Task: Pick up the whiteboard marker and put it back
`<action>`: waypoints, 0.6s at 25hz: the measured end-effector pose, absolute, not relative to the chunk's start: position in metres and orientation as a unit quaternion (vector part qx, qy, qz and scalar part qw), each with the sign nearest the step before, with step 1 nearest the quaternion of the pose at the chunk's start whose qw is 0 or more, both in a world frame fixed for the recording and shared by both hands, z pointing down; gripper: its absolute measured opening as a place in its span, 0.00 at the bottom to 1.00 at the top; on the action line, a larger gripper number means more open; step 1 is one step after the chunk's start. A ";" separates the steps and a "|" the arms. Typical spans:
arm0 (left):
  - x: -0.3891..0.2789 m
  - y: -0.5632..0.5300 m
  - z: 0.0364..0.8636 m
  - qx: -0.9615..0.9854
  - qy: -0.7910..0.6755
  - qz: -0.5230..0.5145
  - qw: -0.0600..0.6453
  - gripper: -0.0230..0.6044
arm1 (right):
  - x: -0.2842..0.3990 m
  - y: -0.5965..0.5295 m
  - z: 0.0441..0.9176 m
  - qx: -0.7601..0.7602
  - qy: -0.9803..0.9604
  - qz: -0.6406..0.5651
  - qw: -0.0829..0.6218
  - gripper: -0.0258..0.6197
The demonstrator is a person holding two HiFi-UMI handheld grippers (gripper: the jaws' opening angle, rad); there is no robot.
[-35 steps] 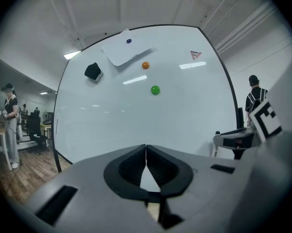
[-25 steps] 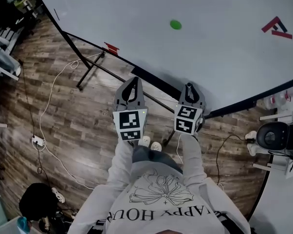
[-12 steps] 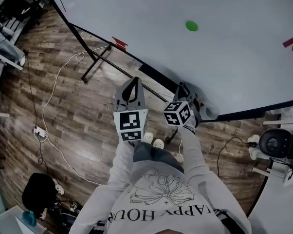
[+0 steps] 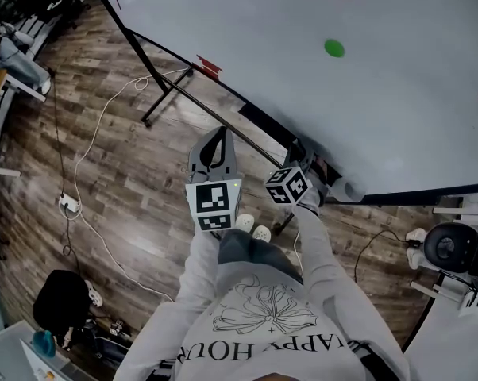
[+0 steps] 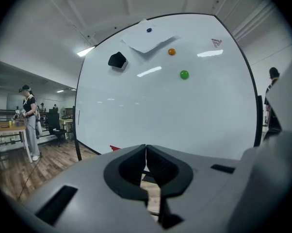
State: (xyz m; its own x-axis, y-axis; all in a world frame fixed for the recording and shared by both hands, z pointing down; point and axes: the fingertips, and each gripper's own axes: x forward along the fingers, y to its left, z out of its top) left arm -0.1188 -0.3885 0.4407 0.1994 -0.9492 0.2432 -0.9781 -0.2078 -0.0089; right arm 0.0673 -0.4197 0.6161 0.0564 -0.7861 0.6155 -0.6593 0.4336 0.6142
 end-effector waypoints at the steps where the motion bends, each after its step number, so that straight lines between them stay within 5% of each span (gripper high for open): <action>1: -0.120 -0.389 0.441 0.770 -0.626 0.099 0.074 0.05 | 0.065 -0.419 0.620 0.523 -0.687 -0.063 0.501 0.15; 7: -0.120 -0.386 0.442 0.769 -0.627 0.100 0.075 0.05 | 0.062 -0.414 0.623 0.523 -0.699 -0.048 0.486 0.22; 15: -0.111 -0.382 0.430 0.776 -0.621 0.088 0.067 0.05 | 0.059 -0.405 0.569 0.573 -0.718 -0.025 0.394 0.17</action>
